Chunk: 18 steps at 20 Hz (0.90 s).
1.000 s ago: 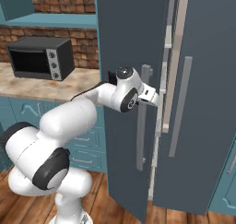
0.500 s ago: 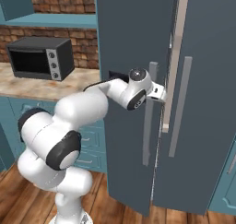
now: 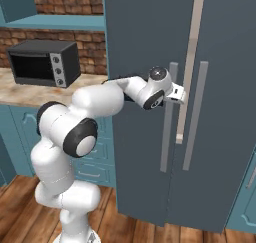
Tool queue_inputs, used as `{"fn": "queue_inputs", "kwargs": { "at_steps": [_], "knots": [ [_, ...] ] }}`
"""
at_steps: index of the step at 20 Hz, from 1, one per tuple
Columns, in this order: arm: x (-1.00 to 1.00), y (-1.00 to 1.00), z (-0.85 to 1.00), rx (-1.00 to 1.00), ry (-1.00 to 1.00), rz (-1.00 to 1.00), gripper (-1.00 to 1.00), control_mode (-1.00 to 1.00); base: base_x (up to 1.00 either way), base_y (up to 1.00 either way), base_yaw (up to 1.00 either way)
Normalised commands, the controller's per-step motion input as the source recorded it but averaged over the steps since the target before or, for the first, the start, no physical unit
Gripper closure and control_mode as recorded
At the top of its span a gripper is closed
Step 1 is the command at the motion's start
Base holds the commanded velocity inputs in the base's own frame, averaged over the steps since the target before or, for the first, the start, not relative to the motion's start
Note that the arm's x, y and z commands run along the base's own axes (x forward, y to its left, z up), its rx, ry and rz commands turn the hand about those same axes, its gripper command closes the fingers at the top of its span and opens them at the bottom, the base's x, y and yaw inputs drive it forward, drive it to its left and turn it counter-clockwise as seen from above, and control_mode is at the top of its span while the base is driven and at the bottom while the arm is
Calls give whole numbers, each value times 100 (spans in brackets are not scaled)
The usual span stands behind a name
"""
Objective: Take the bottled waters from the counter and place them in the freezer to freeze. Close the freezer door after placing the bottles.
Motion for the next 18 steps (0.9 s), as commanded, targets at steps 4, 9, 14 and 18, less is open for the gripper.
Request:
{"fn": "queue_inputs", "kwargs": {
  "at_steps": [4,9,14,18],
  "knots": [
    [74,-1,-3,0,0,0,-100,-100,0,0,0],
    [75,0,-8,0,0,0,-100,-100,0,0,0],
    [73,0,-13,0,0,0,-100,-100,0,0,0],
    [25,10,0,0,-4,0,-100,-100,0,0,0]
  ]
}}
